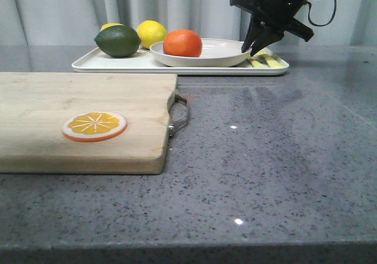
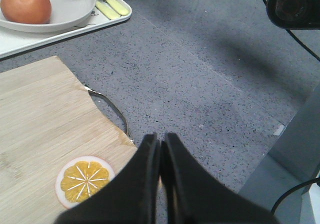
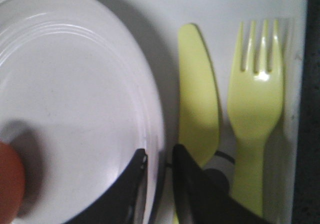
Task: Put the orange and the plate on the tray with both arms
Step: 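Open the right gripper and lift it away from the plate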
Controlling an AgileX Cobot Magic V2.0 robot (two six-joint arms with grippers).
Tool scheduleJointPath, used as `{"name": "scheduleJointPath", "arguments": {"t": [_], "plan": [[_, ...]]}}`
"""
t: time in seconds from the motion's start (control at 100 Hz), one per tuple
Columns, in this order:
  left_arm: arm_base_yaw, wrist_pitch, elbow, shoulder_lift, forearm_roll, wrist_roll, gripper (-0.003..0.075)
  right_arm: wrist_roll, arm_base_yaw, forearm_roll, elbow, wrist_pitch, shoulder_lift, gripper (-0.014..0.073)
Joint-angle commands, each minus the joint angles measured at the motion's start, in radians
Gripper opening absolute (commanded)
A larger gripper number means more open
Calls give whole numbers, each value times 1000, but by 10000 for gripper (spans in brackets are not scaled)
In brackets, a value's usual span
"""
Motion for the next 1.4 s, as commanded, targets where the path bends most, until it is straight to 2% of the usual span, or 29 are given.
{"name": "scheduleJointPath", "arguments": {"t": [0.0,0.2,0.27,0.34,0.47,0.8,1.39], "plan": [[2,-76,-26,-3,-9,-8,-19,-3,1,30,-38,-33,-76,250],[2,-76,-26,-3,-9,-8,-19,-3,-9,29,-99,53,-81,244],[2,-76,-26,-3,-11,-8,-19,-3,-10,29,-135,102,-81,213],[2,-74,-26,-3,-21,-8,-19,-3,-10,26,-169,149,-81,132],[2,-55,-26,-4,-21,-8,-19,-3,-10,24,-185,149,-107,-76],[2,-26,-26,-4,-21,-8,-19,-3,-10,-14,-137,153,-229,-60],[2,-26,-26,-4,-17,-8,-19,-33,-9,-193,385,148,-678,-60]]}}
